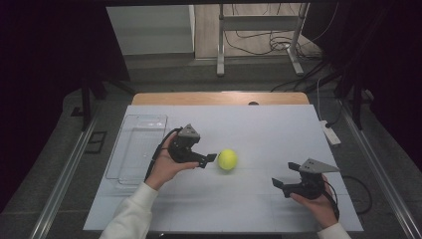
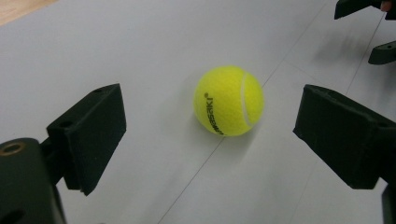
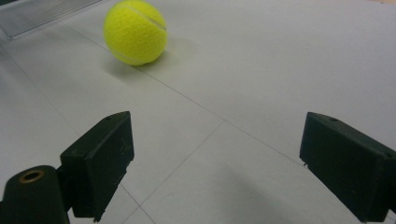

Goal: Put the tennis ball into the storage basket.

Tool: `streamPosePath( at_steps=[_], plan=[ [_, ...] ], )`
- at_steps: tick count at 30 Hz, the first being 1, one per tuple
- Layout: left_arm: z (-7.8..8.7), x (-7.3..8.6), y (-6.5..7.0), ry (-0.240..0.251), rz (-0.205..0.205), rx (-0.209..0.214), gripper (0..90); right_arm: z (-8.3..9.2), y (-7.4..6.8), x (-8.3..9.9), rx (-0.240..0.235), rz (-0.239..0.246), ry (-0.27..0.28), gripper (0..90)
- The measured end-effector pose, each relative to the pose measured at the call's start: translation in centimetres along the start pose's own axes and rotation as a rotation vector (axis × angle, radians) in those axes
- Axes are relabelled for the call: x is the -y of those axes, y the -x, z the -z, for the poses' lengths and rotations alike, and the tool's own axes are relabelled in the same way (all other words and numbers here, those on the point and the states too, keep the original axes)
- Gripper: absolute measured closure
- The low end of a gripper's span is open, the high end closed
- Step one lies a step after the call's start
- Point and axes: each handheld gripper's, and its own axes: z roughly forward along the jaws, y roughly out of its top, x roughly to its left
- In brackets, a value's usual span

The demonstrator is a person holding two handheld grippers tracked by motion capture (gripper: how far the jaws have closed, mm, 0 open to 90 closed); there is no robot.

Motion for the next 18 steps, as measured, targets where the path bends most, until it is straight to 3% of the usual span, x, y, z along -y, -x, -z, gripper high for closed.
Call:
streamPosePath(
  at_steps=[18],
  plan=[
    [-1.6, -1.1, 0.4, -0.012, -0.017, 0.018, 10.0, 0.0, 0.0, 0.0, -0.003, 0.005, -0.003, 10.2]
  ],
)
